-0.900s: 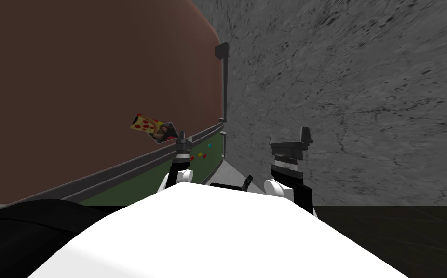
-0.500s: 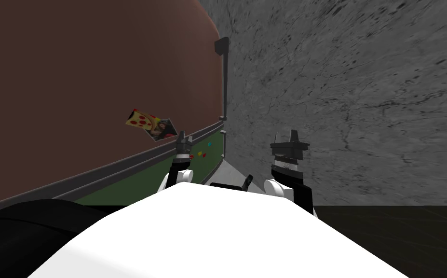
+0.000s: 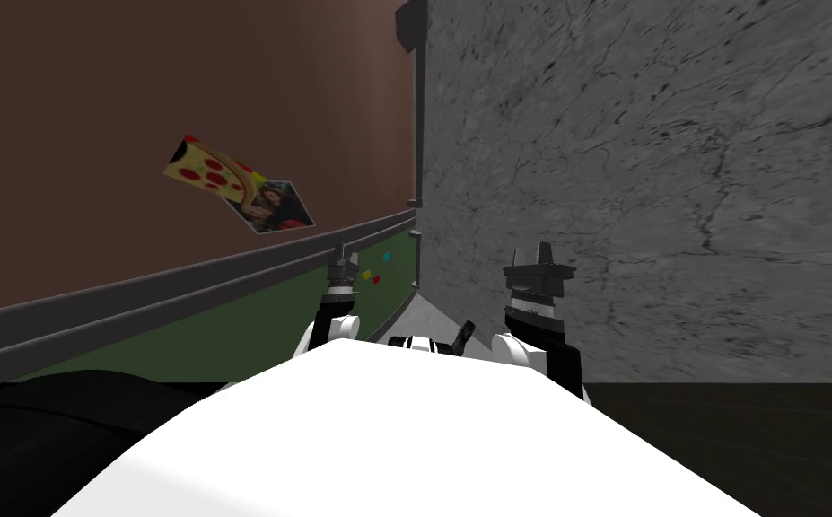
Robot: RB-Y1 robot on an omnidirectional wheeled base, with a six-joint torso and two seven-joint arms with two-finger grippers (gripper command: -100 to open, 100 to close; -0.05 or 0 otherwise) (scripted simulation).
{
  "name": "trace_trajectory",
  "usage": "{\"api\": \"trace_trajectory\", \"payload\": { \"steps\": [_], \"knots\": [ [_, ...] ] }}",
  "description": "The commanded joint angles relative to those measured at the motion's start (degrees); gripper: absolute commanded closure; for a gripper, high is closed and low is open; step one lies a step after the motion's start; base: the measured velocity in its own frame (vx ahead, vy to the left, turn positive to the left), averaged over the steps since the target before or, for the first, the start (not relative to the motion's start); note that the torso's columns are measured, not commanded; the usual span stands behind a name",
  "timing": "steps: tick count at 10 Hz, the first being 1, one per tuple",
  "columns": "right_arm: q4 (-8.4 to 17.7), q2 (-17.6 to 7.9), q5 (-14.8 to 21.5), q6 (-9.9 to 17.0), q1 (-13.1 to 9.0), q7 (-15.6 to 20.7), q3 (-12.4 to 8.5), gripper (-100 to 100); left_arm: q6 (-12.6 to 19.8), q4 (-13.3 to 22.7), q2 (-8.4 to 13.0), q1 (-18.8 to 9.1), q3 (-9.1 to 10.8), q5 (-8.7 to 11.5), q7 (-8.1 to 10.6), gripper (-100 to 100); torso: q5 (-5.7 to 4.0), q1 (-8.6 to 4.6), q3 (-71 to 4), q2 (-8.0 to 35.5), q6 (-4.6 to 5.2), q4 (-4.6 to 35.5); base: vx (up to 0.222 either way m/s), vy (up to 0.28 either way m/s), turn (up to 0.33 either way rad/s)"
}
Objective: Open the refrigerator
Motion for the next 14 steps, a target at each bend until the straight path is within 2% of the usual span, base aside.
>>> {"api": "trace_trajectory", "payload": {
  "steps": [1, 3, 6, 14],
  "knots": [
    [0.0, 0.0, 0.0, 0.0, 0.0, 0.0, 0.0, 0, 0.8, -0.3, 2.0, -0.1, -0.12, -0.1, 0.13, -100, 0.00, 0.00, -8.5, 4.2, 0.00, 4.2, 0.022, 0.001, -0.034],
    [0.0, 0.0, 0.0, 0.0, 0.0, 0.0, 0.0, 0, 2.4, -0.8, 4.5, -0.2, -0.37, -0.3, 0.41, -100, 0.01, 0.02, -13.6, 6.6, 0.00, 6.7, 0.038, 0.005, -0.047],
    [0.0, 0.0, 0.0, 0.0, 0.0, 0.0, 0.0, 0, 6.1, -2.1, 6.8, -0.6, -0.94, -0.6, 1.04, -100, -0.01, -0.03, -13.9, 6.9, 0.00, 6.9, 0.062, 0.003, -0.063],
    [0.0, 0.0, 0.0, 0.0, 0.0, 0.0, 0.0, 0, 18.2, -5.7, 8.2, -1.9, -2.81, -1.9, 3.09, -100, 0.00, -0.01, -13.9, 6.9, 0.00, 6.9, 0.089, 0.002, -0.083]
  ]
}}
